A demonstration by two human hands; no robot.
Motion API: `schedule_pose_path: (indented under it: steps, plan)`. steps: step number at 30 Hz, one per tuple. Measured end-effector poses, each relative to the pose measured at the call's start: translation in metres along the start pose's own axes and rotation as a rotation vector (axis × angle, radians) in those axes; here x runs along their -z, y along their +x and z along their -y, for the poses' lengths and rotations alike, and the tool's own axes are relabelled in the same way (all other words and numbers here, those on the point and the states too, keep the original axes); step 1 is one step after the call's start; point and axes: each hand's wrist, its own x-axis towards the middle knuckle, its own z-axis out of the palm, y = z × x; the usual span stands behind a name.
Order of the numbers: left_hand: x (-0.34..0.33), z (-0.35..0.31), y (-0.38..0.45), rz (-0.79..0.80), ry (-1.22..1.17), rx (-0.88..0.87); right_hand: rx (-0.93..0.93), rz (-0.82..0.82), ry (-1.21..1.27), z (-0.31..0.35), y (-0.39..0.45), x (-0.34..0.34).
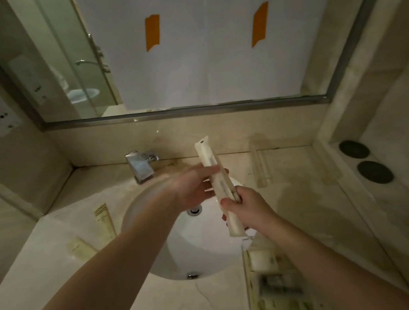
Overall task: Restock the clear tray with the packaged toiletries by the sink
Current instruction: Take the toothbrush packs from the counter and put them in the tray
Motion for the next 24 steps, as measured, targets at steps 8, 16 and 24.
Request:
schedule_pose_path:
  steps: [8, 16, 24]
  plan:
    - [-0.093, 0.037, 0.026, -0.055, 0.199, 0.106, 0.021, -0.368, -0.591, -0.018, -0.028, 0.032]
    - [-0.112, 0.037, 0.036, 0.336, 0.11, 0.296, -0.048, -0.442, 0.226, -0.047, -0.054, 0.113]
    - [-0.143, 0.06, 0.035, 0.65, 0.284, 0.427, -0.081, -0.272, 0.823, -0.069, -0.073, 0.151]
